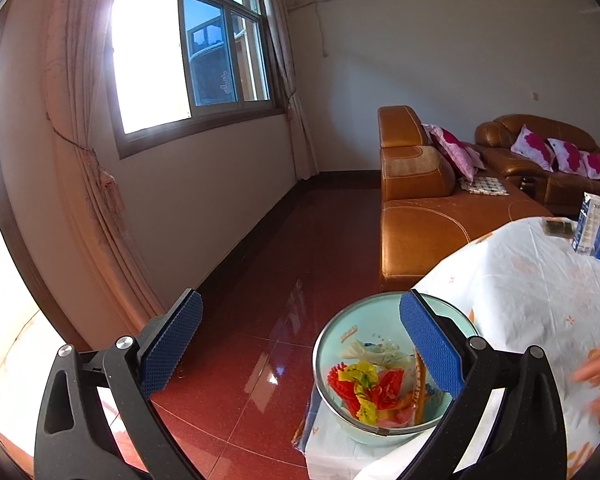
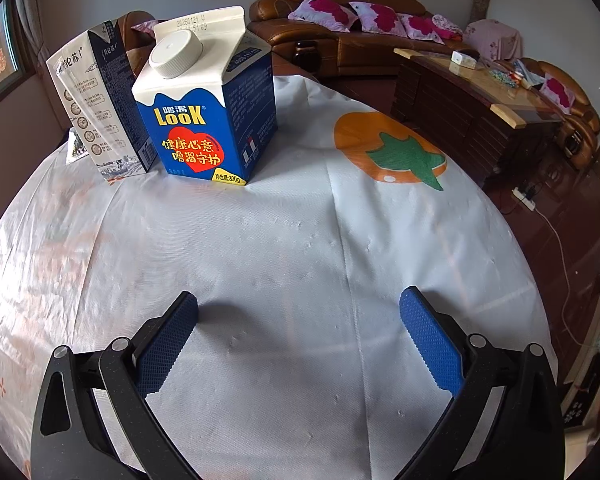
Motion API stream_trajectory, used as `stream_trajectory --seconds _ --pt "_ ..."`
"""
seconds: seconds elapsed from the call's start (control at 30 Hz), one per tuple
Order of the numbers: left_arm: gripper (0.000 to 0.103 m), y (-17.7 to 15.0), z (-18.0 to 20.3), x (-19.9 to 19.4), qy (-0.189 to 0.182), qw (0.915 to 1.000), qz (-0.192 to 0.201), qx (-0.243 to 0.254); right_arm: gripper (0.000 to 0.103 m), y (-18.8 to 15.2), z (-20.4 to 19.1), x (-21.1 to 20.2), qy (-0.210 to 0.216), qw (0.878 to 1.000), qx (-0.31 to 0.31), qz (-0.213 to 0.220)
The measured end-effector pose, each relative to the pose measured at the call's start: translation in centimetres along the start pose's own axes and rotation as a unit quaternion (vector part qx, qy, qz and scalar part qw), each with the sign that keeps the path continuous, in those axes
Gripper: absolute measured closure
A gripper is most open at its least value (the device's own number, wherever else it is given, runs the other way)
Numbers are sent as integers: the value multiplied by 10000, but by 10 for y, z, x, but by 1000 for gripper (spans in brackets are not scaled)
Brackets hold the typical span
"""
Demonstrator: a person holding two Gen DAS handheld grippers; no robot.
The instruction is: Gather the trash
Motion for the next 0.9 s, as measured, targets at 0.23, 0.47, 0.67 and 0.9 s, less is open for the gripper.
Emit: stream_trajectory --seconds 0.23,0.47,0.67,0.9 --pt "6 6 -16 3 302 9994 174 -60 5 0 0 0 -1 10000 0 -2" --pt "6 16 -37 -5 508 9977 358 -279 5 0 0 0 -5 10000 -2 -1" --pt "6 34 -41 -47 692 9920 993 -362 5 0 0 0 -6 10000 -2 -1" --pt "6 33 -8 -71 432 9910 1268 4 5 0 0 0 -5 10000 -1 0"
Point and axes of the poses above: each gripper's, at about its wrist camera, not at the fingertips, and x roughly the way its jaws point, z to its right, y to its top, the point moved 2 cm from there along x, roughly the way its jaws point, and after that the axes turned 11 degrees about -x, right-handed, at the moved point
